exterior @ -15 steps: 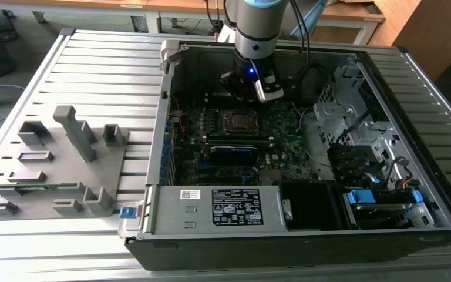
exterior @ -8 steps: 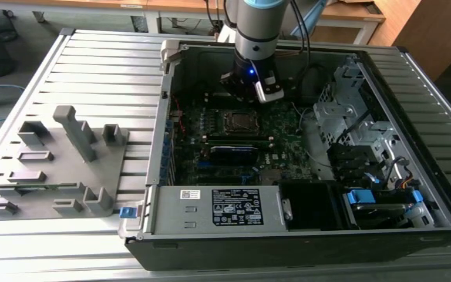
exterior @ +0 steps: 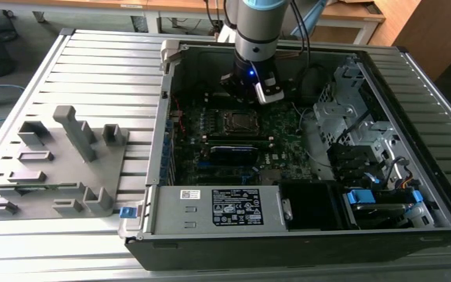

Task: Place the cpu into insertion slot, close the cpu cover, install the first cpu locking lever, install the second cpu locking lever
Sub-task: 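Install the first cpu locking lever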

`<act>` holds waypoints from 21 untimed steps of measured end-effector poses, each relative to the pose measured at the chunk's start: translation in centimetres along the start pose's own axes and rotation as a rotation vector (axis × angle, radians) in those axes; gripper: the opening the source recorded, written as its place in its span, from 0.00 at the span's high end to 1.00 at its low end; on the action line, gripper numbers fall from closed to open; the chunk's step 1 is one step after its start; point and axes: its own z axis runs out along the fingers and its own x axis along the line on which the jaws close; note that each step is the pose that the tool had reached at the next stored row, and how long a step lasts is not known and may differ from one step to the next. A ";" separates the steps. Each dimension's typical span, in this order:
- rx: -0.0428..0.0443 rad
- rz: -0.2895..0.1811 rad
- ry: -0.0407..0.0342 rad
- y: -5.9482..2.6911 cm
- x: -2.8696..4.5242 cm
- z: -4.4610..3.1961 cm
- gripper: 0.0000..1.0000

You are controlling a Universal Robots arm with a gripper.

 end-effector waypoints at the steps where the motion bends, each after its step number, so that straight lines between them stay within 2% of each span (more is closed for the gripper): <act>1: 0.0003 0.000 0.0001 -0.02 0.00 0.02 0.90; 21: 0.0013 0.000 -0.0002 -0.11 -0.01 0.30 0.90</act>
